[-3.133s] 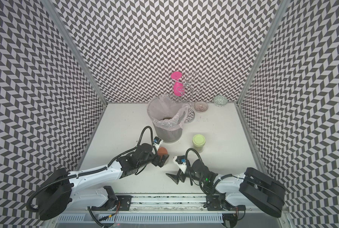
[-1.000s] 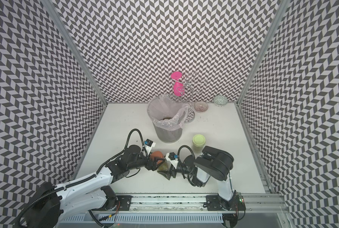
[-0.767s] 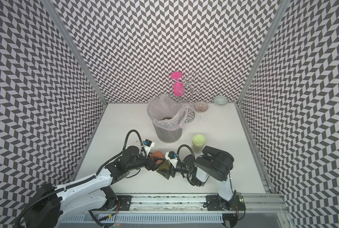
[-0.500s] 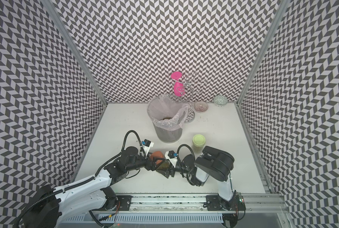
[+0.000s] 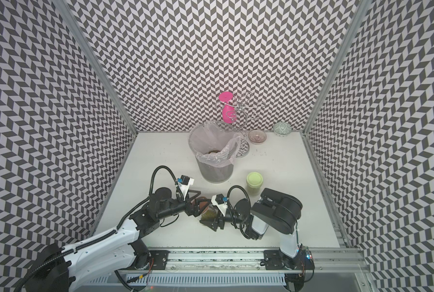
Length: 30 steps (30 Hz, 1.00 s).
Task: Empty moldy mung beans from jars
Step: Pick up the jar from the center of the board, then unscrew the lid from the jar.
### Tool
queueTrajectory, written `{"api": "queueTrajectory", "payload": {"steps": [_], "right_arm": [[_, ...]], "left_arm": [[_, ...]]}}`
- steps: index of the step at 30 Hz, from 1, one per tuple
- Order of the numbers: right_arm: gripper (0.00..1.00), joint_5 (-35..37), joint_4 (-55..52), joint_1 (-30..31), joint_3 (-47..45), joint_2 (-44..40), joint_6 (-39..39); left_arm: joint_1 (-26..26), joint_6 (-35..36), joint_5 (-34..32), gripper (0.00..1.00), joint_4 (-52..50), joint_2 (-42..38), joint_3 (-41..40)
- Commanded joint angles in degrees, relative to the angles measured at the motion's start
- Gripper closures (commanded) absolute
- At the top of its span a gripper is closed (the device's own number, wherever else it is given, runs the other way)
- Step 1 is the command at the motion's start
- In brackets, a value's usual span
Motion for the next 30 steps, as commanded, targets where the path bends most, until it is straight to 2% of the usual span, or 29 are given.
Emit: {"api": "queueTrajectory", "payload": {"steps": [1,8,12,19,26,30], "right_arm": [[0.44,-2.6,15.7,0.2,-0.7,-3.4,2.8],[0.44,-9.0,14.6,-2.8,-1.9,-9.3,8.5],[0.44,-11.8,8.6,-3.9,-1.7,-14.9,8.2],[0.43,-13.2,-12.7,-4.9,0.8,-26.7,1.1],[0.43,-12.8,-31.4,-5.8,4.4,-33.3,-5.2],[0.44,-13.2,-33.3,-6.3,4.9,-33.4,-5.7]], "left_arm": [[1.1,2.4,0.9,0.00,0.7,-2.2,1.8],[3.3,4.4,4.1,0.00,-0.7,-9.9,0.4],[3.3,4.2,6.6,0.00,2.6,-14.0,-1.9],[1.8,4.5,13.5,0.01,9.2,-10.5,-3.9],[-2.1,7.9,14.8,0.01,11.5,-8.0,-2.9],[-2.7,8.2,15.4,0.00,11.5,-7.6,-2.2]]}}
